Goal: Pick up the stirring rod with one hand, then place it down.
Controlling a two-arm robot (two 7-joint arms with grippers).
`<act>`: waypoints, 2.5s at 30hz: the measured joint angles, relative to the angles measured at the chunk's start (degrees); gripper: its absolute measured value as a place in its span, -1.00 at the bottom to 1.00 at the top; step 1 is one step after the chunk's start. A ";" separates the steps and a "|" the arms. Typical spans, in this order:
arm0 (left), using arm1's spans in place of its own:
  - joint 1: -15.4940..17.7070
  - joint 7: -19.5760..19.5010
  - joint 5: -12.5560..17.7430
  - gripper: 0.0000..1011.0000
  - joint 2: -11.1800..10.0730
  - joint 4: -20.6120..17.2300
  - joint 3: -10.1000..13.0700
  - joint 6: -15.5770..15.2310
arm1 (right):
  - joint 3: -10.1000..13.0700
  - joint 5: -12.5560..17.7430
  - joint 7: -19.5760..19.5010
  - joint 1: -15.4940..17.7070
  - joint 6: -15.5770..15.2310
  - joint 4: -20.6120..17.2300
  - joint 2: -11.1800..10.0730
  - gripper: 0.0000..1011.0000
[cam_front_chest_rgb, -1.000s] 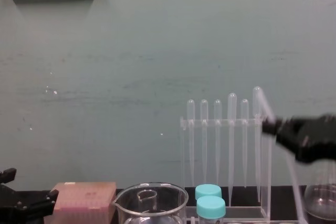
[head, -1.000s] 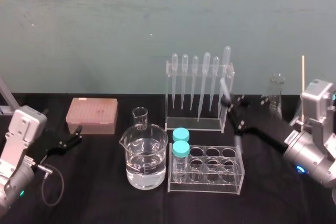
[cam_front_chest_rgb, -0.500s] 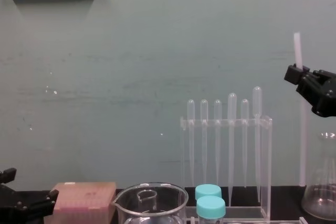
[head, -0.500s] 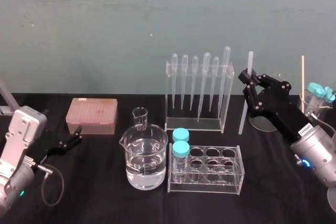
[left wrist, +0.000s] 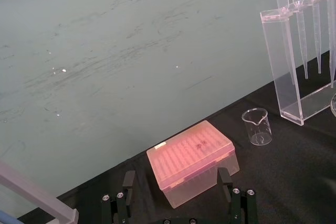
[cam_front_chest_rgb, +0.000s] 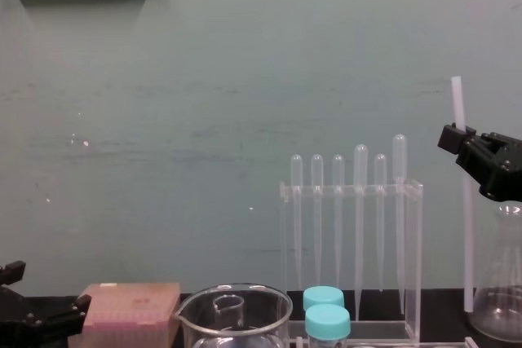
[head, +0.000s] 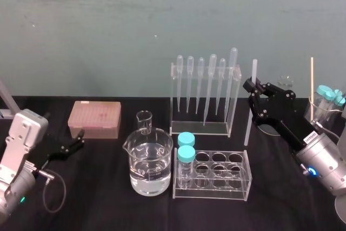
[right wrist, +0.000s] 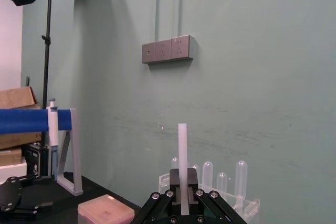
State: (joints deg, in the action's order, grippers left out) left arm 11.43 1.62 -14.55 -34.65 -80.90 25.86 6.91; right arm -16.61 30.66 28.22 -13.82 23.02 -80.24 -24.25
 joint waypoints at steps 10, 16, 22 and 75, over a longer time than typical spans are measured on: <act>0.00 0.00 0.00 0.98 0.00 0.00 0.00 0.00 | -0.02 0.21 0.02 0.00 0.11 0.00 -0.05 -0.86; 0.00 0.00 0.00 0.98 0.00 0.00 0.00 0.00 | -0.05 0.27 0.02 0.00 0.17 -0.01 -0.07 -0.86; 0.00 0.00 0.00 0.98 0.00 0.00 0.00 0.00 | -0.07 0.29 0.03 0.00 0.20 -0.03 -0.09 -0.86; 0.00 0.00 0.00 0.98 0.00 0.00 0.00 0.00 | -0.07 0.35 0.07 0.00 0.26 -0.03 -0.09 -0.86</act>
State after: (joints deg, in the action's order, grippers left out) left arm 11.44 1.62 -14.55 -34.65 -80.90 25.86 6.91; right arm -16.67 31.02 28.29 -13.82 23.28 -80.28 -24.35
